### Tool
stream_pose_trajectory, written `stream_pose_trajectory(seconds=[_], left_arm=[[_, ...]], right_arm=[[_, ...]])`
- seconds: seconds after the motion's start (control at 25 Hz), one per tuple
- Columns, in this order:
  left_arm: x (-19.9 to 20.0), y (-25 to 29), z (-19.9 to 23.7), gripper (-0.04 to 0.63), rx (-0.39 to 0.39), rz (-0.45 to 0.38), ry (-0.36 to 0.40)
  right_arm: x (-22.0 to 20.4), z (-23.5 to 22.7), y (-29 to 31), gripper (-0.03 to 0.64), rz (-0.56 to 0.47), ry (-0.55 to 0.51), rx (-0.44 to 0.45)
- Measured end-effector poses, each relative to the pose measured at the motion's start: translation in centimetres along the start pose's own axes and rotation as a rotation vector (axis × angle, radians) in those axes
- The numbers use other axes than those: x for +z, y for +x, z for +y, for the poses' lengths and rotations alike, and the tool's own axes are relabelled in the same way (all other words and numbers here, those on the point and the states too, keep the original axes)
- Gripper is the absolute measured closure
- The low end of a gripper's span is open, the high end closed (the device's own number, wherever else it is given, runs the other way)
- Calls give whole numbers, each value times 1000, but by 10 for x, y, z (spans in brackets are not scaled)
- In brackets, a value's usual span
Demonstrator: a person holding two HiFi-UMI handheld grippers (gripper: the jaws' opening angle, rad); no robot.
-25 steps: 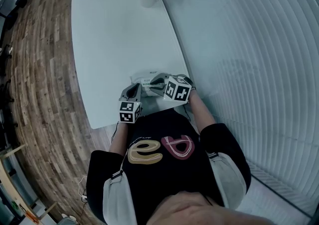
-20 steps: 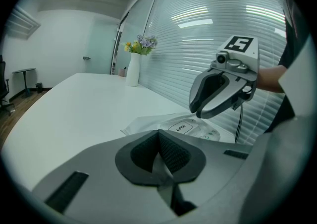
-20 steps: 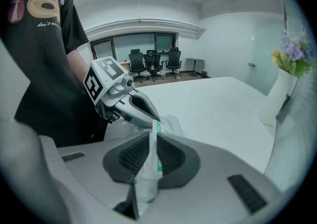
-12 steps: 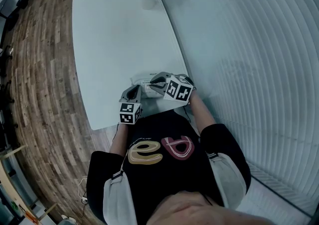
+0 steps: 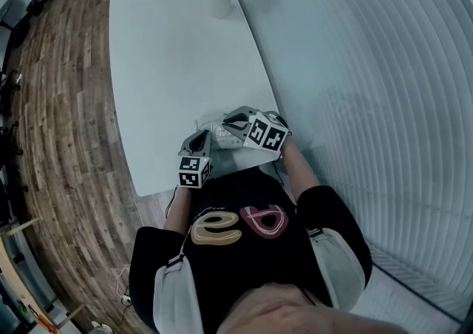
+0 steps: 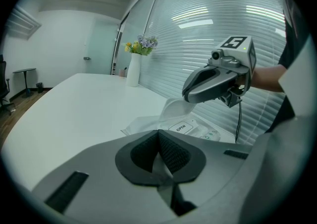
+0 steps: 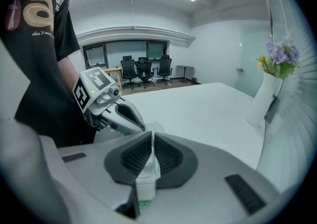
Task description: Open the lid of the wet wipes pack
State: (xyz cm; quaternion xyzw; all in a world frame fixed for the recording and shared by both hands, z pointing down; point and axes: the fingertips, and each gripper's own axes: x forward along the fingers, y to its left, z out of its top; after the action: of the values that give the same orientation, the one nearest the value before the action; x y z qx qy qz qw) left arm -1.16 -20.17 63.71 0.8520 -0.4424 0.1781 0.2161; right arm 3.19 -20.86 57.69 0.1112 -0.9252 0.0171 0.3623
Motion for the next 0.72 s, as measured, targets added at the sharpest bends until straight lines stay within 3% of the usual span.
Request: stream_pose_trajectory(seconds=[0.72], left_arm=[[0, 1, 0, 578, 4, 1, 3]], right_arm=[[-3, -32, 5, 594, -92, 182, -8]])
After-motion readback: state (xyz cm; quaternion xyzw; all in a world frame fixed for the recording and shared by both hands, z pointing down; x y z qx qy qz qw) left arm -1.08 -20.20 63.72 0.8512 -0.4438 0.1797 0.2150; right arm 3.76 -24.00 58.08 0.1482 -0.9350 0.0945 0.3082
